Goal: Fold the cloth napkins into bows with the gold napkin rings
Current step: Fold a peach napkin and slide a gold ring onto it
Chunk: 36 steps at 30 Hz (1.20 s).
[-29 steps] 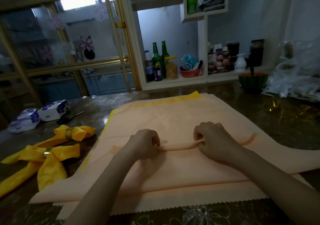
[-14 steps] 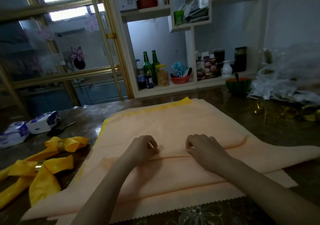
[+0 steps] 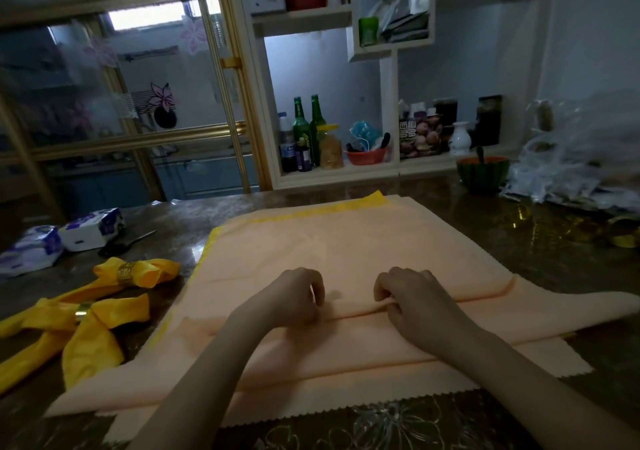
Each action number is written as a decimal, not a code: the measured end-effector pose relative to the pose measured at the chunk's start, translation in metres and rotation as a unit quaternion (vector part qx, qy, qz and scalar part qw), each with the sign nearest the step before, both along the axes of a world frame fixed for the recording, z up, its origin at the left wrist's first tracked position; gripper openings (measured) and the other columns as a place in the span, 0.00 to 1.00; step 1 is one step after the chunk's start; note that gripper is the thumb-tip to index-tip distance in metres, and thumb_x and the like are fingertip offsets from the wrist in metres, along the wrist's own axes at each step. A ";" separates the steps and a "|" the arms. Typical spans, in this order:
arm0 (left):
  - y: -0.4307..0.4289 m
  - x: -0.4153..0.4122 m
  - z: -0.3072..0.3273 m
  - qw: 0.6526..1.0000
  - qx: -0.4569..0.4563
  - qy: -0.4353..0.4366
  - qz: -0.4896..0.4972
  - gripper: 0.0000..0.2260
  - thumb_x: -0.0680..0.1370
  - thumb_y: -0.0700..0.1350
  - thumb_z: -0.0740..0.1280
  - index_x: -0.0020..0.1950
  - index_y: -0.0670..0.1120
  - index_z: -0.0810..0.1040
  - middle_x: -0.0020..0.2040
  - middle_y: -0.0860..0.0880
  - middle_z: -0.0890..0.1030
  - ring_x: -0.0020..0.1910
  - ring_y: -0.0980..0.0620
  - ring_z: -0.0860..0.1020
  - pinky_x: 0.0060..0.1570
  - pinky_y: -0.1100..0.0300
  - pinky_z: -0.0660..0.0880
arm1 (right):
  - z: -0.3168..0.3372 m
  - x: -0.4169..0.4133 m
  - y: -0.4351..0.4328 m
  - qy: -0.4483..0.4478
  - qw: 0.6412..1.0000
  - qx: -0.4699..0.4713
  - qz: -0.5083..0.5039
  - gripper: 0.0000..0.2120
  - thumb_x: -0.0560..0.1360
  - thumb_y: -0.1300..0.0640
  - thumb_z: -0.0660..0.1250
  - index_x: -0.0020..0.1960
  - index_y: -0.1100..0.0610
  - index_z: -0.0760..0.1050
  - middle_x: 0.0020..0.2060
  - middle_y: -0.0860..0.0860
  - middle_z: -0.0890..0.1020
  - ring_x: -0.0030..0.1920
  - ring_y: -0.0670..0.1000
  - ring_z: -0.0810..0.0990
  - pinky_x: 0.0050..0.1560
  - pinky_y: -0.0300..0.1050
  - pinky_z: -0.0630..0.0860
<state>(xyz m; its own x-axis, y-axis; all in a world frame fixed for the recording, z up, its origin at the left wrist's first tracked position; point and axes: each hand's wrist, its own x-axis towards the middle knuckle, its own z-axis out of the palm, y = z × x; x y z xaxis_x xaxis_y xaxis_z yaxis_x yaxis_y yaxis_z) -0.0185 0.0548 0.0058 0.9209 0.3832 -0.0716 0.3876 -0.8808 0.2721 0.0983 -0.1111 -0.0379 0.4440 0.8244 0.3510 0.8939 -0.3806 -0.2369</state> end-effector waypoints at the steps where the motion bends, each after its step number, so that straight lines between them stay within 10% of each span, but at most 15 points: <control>1: -0.001 0.000 0.001 1.000 -0.006 0.018 -0.002 0.07 0.74 0.40 0.67 0.50 0.46 0.77 0.43 0.52 0.72 0.42 0.53 0.71 0.41 0.63 0.67 | 0.003 0.000 -0.002 0.016 1.000 -0.007 0.003 0.09 0.75 0.59 0.60 0.50 0.46 0.71 0.50 0.44 0.73 0.51 0.48 0.71 0.57 0.43 0.67; 7: 0.002 0.000 0.004 0.987 -0.142 0.039 0.069 0.04 0.77 0.45 0.66 0.49 0.46 0.73 0.37 0.51 0.78 0.31 0.56 0.76 0.32 0.66 0.75 | 0.009 -0.003 -0.005 0.098 0.995 -0.010 -0.002 0.08 0.77 0.51 0.62 0.52 0.51 0.78 0.52 0.45 0.78 0.51 0.46 0.75 0.58 0.44 0.71; 15: -0.002 -0.001 0.003 0.999 -0.004 0.041 0.018 0.12 0.75 0.48 0.69 0.57 0.46 0.78 0.49 0.51 0.74 0.47 0.54 0.71 0.49 0.63 0.70 | 0.006 -0.004 -0.005 0.107 0.994 -0.017 -0.019 0.15 0.78 0.54 0.62 0.64 0.48 0.70 0.58 0.45 0.77 0.57 0.49 0.74 0.61 0.47 0.71; 21: -0.013 0.001 0.004 0.998 0.051 -0.021 -0.003 0.05 0.74 0.46 0.69 0.47 0.50 0.74 0.47 0.52 0.72 0.46 0.53 0.72 0.45 0.61 0.71 | 0.011 -0.005 -0.008 -0.003 1.000 0.022 -0.009 0.06 0.77 0.57 0.63 0.51 0.47 0.72 0.48 0.43 0.74 0.50 0.44 0.71 0.59 0.41 0.66; 36: -0.019 0.001 0.006 0.999 -0.014 0.034 -0.009 0.13 0.76 0.45 0.67 0.61 0.49 0.76 0.54 0.49 0.77 0.49 0.54 0.73 0.50 0.64 0.69 | 0.016 -0.001 -0.018 0.127 0.991 -0.044 -0.017 0.11 0.77 0.54 0.64 0.59 0.48 0.72 0.55 0.46 0.77 0.56 0.48 0.74 0.61 0.49 0.72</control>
